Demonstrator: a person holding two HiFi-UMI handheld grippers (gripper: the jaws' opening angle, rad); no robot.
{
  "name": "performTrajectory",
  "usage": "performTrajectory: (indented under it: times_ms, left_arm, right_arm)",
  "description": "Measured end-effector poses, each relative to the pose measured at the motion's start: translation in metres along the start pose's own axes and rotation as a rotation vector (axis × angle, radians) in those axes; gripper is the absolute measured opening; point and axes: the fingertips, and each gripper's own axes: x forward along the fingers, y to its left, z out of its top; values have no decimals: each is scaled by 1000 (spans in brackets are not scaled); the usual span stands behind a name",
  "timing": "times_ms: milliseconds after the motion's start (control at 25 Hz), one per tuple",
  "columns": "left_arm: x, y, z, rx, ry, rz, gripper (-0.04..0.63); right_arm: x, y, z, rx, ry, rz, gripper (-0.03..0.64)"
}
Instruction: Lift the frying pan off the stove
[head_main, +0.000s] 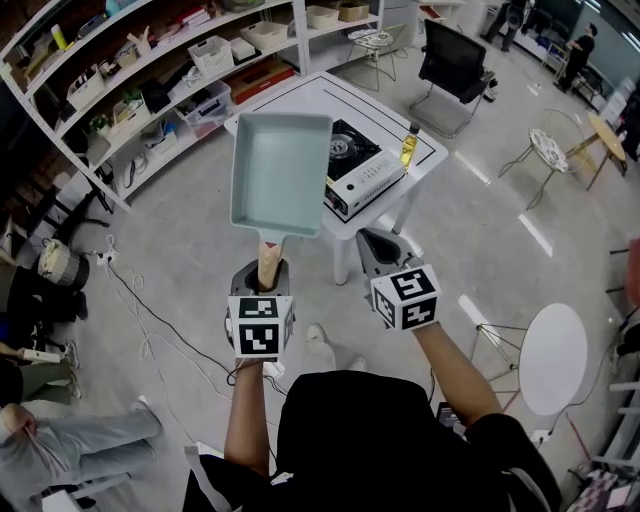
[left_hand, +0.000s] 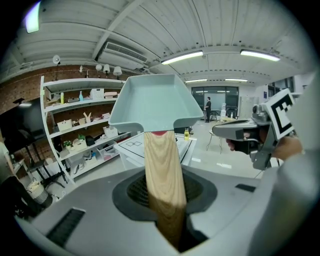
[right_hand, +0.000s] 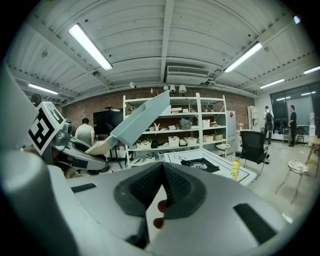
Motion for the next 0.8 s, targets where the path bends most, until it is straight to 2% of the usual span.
performTrajectory:
  times_ms: [240,800]
  left_arm:
    - [-9,-7,-8,-29,0,-14,97]
    - [-21,-13,-21,-34,5,-4,97]
  right_arm:
    - [-11,6,-5,-3,-4,3,2]
    - [-23,13,-13,1,0,3,2]
